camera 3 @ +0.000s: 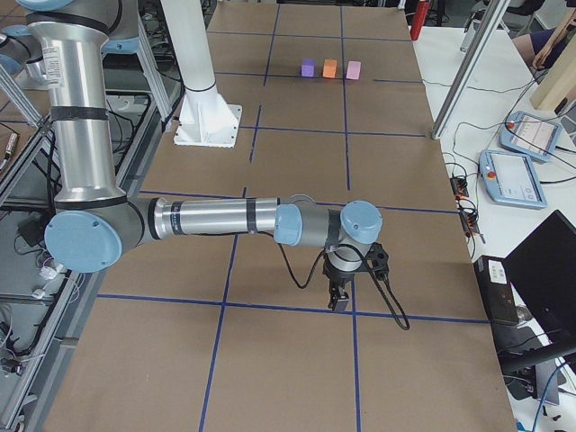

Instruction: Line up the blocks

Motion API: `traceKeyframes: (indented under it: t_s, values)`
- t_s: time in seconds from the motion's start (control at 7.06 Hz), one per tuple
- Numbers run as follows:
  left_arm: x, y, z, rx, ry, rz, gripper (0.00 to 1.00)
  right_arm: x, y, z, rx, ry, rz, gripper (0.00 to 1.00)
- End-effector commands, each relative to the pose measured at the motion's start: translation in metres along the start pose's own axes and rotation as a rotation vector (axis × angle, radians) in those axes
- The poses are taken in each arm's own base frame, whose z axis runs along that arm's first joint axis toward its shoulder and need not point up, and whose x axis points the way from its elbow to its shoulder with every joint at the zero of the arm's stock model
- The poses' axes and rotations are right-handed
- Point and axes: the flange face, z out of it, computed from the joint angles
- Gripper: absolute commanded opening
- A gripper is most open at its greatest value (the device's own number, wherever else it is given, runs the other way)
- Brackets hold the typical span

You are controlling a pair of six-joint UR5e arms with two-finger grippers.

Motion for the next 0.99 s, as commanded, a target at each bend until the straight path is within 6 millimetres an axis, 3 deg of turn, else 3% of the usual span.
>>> traceKeyframes:
  t_s: [0.0,0.42,0.85]
  values:
    - [-0.001,0.001,0.0,0.0,-0.001,-0.002,1.0,0.0,0.0,0.0,0.0,0.0,0.0,1.0]
    - [-0.003,0.006,-0.028,0.035,0.002,-0.032,1.0,0.0,0.0,0.0,0.0,0.0,0.0,1.0]
    - [0.0,0.009,-0.034,0.019,-0.002,-0.054,1.0,0.0,0.0,0.0,0.0,0.0,0.0,1.0]
